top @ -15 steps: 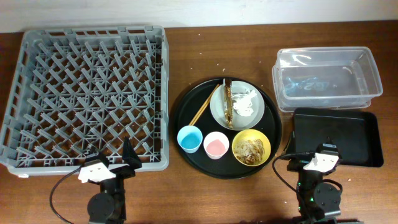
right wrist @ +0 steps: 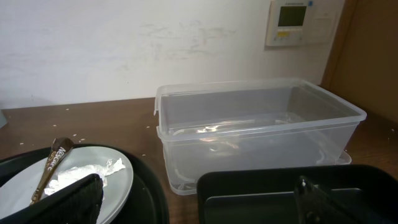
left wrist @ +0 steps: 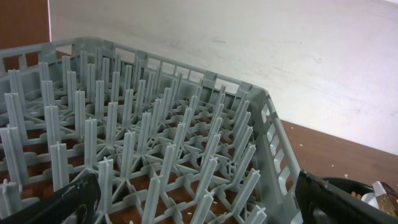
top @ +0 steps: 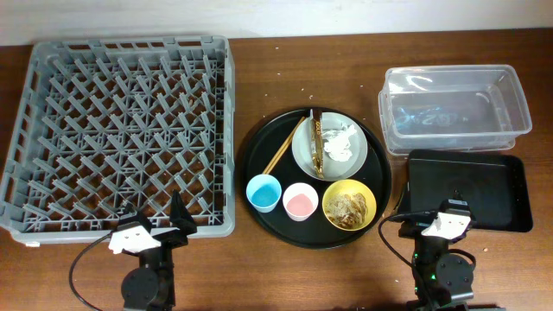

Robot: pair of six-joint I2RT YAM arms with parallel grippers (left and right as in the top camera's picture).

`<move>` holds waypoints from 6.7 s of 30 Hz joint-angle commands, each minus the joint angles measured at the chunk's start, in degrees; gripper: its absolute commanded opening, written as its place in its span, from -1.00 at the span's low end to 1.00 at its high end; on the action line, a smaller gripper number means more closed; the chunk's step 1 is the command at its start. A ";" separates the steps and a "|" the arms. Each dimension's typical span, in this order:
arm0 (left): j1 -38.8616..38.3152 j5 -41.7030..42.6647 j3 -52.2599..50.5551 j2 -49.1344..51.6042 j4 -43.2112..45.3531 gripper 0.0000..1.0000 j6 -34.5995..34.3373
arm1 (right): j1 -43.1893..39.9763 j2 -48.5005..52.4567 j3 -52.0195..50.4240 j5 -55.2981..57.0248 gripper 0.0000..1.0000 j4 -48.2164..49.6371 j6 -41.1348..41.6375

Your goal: Sort waste into correct bins and load items into the dishwasher rack

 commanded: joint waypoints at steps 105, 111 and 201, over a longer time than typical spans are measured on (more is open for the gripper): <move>4.37 108.00 72.96 73.75 -27.30 0.66 -11.17 | 12.02 83.06 90.25 -81.44 -0.92 -39.23 -4.50; 2.23 106.71 72.96 73.75 -26.38 0.47 -11.15 | 14.14 83.06 90.25 -80.17 -0.92 -37.53 -1.42; 11.37 16.57 70.25 85.48 -70.99 0.09 -11.58 | 4.94 78.82 90.58 -42.64 0.62 -73.61 3.43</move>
